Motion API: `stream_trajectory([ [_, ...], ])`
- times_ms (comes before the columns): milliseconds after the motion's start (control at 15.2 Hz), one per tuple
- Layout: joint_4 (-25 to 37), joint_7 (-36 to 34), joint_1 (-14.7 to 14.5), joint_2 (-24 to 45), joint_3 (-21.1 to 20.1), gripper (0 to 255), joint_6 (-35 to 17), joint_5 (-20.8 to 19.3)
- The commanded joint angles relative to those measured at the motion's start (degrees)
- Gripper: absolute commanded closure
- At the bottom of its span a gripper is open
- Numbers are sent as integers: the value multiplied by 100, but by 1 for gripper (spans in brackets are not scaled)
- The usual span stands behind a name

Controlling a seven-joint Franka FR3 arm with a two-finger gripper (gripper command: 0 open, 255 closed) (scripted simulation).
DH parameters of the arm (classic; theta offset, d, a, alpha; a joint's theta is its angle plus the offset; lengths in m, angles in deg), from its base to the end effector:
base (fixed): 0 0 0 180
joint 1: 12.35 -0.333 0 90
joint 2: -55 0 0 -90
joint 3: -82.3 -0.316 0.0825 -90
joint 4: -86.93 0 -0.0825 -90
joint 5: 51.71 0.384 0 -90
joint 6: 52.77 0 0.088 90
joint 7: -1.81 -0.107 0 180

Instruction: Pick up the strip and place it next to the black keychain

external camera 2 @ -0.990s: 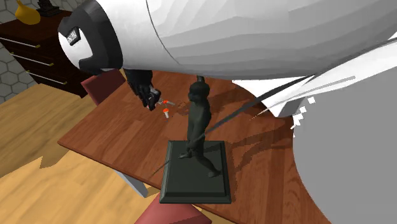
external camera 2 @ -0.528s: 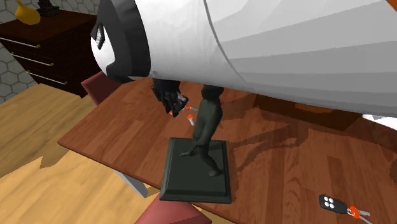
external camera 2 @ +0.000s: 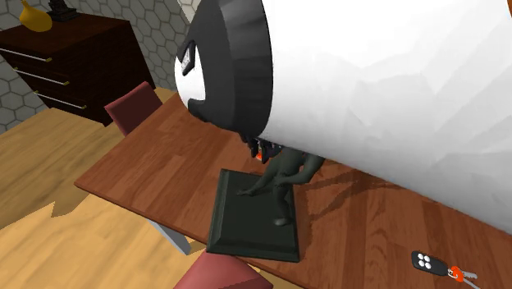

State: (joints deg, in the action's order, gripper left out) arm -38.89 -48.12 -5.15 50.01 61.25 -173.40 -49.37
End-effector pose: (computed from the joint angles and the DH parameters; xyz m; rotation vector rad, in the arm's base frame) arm 0.4990 0.1271 0.4187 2.9746 -1.0058 -0.0151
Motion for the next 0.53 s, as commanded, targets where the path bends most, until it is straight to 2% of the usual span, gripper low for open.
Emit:
stream_trajectory([
  [0, -316, 295, 91, -282, 136, 255, -44, 100],
  [462, -1149, 1356, 434, -1073, 765, 255, -74, 205],
])
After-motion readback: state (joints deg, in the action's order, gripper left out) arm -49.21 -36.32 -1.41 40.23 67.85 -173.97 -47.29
